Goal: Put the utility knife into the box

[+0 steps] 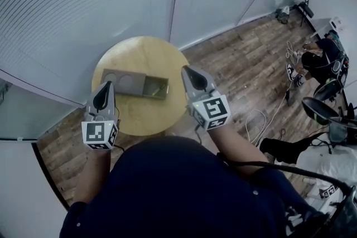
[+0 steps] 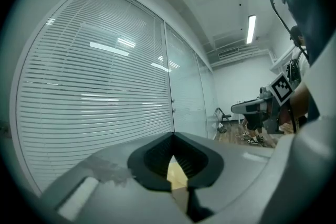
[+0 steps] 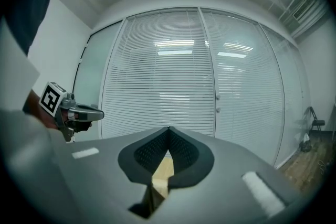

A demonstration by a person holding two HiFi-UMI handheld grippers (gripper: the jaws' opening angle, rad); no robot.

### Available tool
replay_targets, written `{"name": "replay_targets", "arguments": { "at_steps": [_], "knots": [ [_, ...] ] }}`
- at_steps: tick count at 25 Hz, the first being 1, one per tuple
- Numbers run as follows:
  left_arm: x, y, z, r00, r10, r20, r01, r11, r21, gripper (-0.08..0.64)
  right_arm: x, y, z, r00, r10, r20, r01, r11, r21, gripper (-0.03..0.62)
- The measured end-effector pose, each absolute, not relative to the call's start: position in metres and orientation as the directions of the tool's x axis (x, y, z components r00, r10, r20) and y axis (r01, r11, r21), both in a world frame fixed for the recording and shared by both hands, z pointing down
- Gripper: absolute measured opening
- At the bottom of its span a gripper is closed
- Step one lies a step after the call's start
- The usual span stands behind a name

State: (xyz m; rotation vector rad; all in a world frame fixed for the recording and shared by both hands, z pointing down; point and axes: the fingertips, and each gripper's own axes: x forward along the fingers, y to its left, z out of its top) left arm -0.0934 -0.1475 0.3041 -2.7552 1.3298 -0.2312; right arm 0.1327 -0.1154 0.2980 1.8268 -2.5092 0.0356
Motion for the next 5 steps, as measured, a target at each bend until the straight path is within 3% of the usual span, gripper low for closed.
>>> {"name": "replay_targets", "arguments": {
  "at_steps": [5],
  "knots": [
    [-0.0874,-0.1484,0.3077,0.616,-0.78,0.111,-0.769,-0.626,-0.126,0.003,0.1436,-0.1172,0.2936,-0.291,-0.956,0.038,-0.957,0.292,0.008,0.008]
  ]
}}
